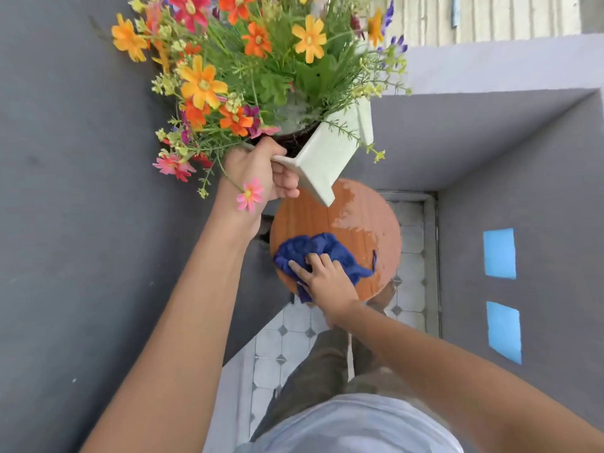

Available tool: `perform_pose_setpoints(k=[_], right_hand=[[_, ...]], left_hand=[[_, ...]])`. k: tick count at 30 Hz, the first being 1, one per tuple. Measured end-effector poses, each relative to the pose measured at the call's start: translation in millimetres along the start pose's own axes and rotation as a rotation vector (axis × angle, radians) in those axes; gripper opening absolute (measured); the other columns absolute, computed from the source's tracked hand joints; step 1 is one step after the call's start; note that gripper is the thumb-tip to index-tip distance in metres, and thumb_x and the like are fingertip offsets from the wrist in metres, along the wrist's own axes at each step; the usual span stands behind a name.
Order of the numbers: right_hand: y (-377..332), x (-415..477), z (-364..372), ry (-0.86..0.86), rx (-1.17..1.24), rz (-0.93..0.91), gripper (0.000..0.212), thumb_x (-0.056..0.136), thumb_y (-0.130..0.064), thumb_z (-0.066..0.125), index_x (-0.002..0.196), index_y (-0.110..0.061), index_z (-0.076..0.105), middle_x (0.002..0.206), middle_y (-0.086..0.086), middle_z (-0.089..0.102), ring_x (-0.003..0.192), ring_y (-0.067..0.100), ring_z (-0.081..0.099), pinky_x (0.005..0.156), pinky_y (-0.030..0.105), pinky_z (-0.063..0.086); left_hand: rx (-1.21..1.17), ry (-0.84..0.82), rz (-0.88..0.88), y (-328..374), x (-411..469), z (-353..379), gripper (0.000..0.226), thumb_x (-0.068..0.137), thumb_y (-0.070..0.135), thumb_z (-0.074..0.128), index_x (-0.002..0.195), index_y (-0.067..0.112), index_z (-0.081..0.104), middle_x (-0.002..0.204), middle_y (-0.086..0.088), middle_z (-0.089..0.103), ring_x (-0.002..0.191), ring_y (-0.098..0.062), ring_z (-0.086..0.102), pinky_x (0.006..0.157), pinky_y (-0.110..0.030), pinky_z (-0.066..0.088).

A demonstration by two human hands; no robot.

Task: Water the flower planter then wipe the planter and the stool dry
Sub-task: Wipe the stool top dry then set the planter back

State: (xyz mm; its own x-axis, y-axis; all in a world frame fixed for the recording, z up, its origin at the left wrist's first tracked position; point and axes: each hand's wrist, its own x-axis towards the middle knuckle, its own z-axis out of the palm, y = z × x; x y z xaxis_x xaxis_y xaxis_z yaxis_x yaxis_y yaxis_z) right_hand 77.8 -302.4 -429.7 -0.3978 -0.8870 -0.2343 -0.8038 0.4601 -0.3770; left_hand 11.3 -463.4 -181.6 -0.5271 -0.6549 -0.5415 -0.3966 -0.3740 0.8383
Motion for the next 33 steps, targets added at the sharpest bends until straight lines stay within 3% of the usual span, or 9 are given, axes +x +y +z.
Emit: perform_pose_setpoints(k=[3, 8, 10, 13, 18, 23, 26, 28, 33], right_hand=[[51.8, 10.2, -23.2, 0.115, 0.032, 0.129, 0.061, 0.076, -0.023, 0.079, 0.134, -0.022, 0.061, 0.113, 0.016, 0.061, 0.092, 0.036, 0.056, 0.065, 0.044, 0.048], [126.6, 45.6, -64.0, 0.217, 0.015, 0.557, 0.05, 0.094, -0.02, 0.057, 0.144, -0.022, 0.05, 0.117, 0.019, 0.053, 0.102, 0.04, 0.05, 0.071, 0.047, 0.048], [126.8, 50.1, -66.1, 0.207, 0.055, 0.577, 0.052, 0.093, -0.015, 0.056, 0.145, -0.019, 0.049, 0.118, 0.02, 0.051, 0.105, 0.04, 0.047, 0.074, 0.047, 0.049], [104.6, 33.2, -55.5, 0.162, 0.095, 0.439, 0.057, 0.086, -0.008, 0.062, 0.142, -0.012, 0.051, 0.116, 0.019, 0.051, 0.099, 0.038, 0.047, 0.078, 0.048, 0.049], [39.6, -11.1, -16.6, 0.037, 0.172, 0.083, 0.054, 0.08, -0.007, 0.072, 0.133, -0.01, 0.06, 0.11, 0.018, 0.057, 0.092, 0.037, 0.053, 0.057, 0.044, 0.053], [7.7, -5.6, 8.0, -0.16, 0.095, -0.307, 0.052, 0.09, -0.011, 0.063, 0.141, -0.012, 0.053, 0.116, 0.016, 0.056, 0.099, 0.035, 0.053, 0.072, 0.047, 0.052], [27.1, 30.2, -8.3, -0.089, 0.035, -0.374, 0.047, 0.09, -0.02, 0.064, 0.137, -0.016, 0.058, 0.11, 0.013, 0.058, 0.095, 0.034, 0.054, 0.072, 0.045, 0.048], [52.3, 60.5, -28.2, -0.011, -0.001, -0.278, 0.049, 0.089, -0.025, 0.063, 0.138, -0.021, 0.058, 0.114, 0.012, 0.058, 0.098, 0.035, 0.053, 0.076, 0.046, 0.046], [104.5, 106.2, -60.4, 0.234, 0.066, 0.236, 0.045, 0.088, -0.019, 0.064, 0.133, -0.021, 0.06, 0.108, 0.015, 0.056, 0.095, 0.036, 0.051, 0.071, 0.046, 0.046]], left_hand=[[0.001, -0.016, 0.016, 4.6, 1.3, 0.5, 0.03, 0.091, 0.005, 0.049, 0.063, -0.005, 0.057, 0.045, -0.013, 0.057, 0.032, -0.015, 0.05, 0.039, -0.025, 0.051], [0.008, -0.053, 0.072, 17.5, 3.9, 6.8, 0.023, 0.09, 0.006, 0.048, 0.076, -0.007, 0.061, 0.062, -0.021, 0.057, 0.038, -0.018, 0.05, 0.045, -0.028, 0.052], [0.002, -0.055, 0.088, 20.8, 6.8, 10.3, 0.024, 0.09, 0.006, 0.049, 0.073, -0.007, 0.061, 0.058, -0.02, 0.057, 0.039, -0.019, 0.051, 0.045, -0.028, 0.052], [-0.008, -0.061, 0.1, 24.7, 11.0, 13.8, 0.027, 0.088, 0.006, 0.049, 0.065, -0.004, 0.06, 0.051, -0.016, 0.057, 0.04, -0.02, 0.051, 0.045, -0.029, 0.052], [-0.018, -0.074, 0.104, 24.9, 19.2, 14.1, 0.03, 0.088, 0.006, 0.05, 0.061, -0.001, 0.061, 0.047, -0.014, 0.057, 0.039, -0.02, 0.052, 0.046, -0.03, 0.054], [0.002, -0.059, 0.101, 22.3, 23.7, 13.9, 0.028, 0.088, 0.007, 0.05, 0.064, -0.003, 0.062, 0.046, -0.012, 0.058, 0.04, -0.02, 0.054, 0.047, -0.031, 0.055], [0.005, -0.058, 0.103, 23.0, 26.3, 14.2, 0.028, 0.087, 0.008, 0.05, 0.065, -0.004, 0.062, 0.046, -0.012, 0.058, 0.04, -0.02, 0.054, 0.047, -0.031, 0.055], [0.0, -0.06, 0.105, 24.0, 27.4, 13.9, 0.027, 0.087, 0.007, 0.05, 0.065, -0.004, 0.061, 0.046, -0.013, 0.057, 0.04, -0.02, 0.054, 0.047, -0.031, 0.055], [-0.002, -0.063, 0.11, 22.7, 28.3, 13.9, 0.027, 0.087, 0.006, 0.049, 0.066, -0.005, 0.062, 0.046, -0.013, 0.057, 0.039, -0.02, 0.054, 0.047, -0.03, 0.054]])
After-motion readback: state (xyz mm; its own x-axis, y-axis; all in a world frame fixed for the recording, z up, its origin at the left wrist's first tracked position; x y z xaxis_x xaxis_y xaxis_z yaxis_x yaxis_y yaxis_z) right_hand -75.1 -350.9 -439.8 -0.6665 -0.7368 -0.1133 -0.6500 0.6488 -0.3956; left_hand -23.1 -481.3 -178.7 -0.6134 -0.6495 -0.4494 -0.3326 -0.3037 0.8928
